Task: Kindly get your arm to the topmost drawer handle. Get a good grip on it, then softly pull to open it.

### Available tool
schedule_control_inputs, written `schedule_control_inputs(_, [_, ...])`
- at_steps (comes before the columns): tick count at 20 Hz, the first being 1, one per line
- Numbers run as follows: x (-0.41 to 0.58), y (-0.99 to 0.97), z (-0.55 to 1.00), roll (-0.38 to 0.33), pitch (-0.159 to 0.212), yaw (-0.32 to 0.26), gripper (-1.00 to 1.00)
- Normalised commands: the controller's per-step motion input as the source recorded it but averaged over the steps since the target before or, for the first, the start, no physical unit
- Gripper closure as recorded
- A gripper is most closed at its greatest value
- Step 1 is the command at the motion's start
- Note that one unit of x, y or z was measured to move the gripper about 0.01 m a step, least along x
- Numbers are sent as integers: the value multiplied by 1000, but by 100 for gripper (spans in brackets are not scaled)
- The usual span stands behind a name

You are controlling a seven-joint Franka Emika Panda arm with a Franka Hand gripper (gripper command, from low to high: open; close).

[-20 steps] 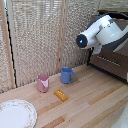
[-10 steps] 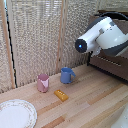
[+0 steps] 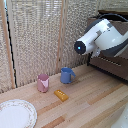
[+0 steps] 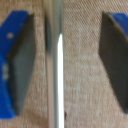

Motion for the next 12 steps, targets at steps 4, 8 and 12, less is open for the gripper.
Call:
schedule_control_inputs(4, [244, 42, 299, 10, 14, -177, -100])
schedule_control_inputs(8, [-22, 11, 528, 84, 49, -179, -100])
schedule_control_inputs(12, [-12, 181, 215, 122, 46, -198, -100])
